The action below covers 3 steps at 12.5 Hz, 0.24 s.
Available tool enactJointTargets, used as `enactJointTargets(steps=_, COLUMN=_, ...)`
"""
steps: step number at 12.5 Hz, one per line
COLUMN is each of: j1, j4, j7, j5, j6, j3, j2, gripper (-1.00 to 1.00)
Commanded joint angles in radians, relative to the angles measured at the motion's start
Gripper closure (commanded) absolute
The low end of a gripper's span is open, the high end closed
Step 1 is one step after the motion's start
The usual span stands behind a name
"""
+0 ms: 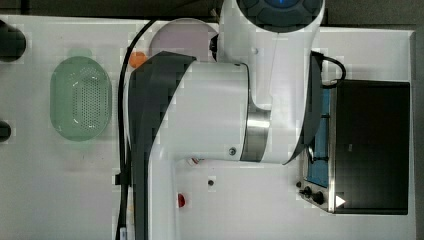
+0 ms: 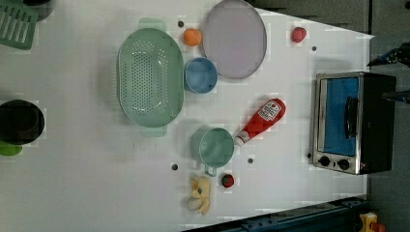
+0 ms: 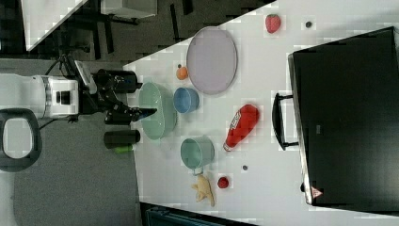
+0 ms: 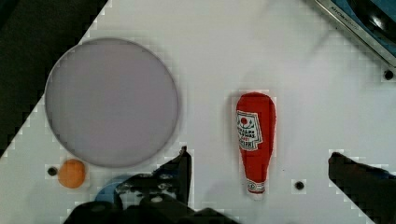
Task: Pick Ketchup from oven and place it on table.
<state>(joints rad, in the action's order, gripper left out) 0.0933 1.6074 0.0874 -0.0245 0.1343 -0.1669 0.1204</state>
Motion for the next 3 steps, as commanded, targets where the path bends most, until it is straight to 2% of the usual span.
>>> enactJointTargets(steps=1, j1=-0.002, j4=-0.04, j7=0.019, j5=-0.002, j6=0.017, j3=0.008, j2=0.0, gripper=-1.0)
enactJointTargets(steps=3, j1=-0.002, j4=-0.04, j7=0.019, j5=-0.002, j6=0.017, j3=0.008, j2=0.001, gripper=-1.0)
